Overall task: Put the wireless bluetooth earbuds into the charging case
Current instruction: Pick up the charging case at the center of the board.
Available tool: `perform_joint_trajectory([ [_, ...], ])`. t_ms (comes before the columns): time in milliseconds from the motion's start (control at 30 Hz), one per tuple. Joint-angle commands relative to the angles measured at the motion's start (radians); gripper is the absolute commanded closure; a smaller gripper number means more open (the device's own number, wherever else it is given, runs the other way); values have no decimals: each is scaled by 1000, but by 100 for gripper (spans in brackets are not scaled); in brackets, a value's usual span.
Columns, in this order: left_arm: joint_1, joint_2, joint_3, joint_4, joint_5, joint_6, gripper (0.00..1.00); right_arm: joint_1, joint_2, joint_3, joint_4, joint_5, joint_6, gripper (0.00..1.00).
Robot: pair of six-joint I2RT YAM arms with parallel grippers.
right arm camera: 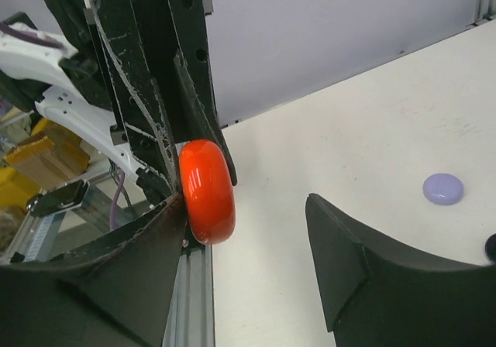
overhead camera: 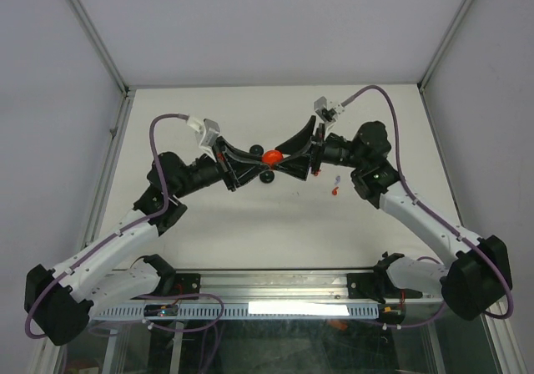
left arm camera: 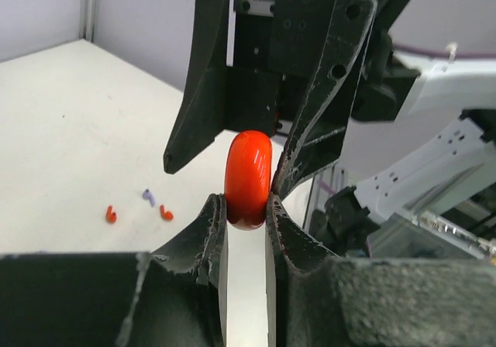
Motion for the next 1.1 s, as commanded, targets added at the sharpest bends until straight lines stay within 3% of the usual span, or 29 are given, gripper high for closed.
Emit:
perform_joint_trajectory([
  [0,10,-29,124,-336,81,188,100,-4,-27,108,-274,-98,-208,34],
  [167,11,-7,206,-496,84,280,100,-4,-26,155,-346,-165,-245,34],
  [367,12,36,255,-537,147,318,100,-4,-13,177,-365,-205,-252,36],
  [633,12,78,286,-564,191,347,100,5,18,184,-339,-245,-227,53],
  [933,12,76,296,-568,217,359,100,26,51,201,-407,-272,-273,64],
  [1067,12,77,294,-571,217,362,100,28,44,206,-429,-268,-297,83],
])
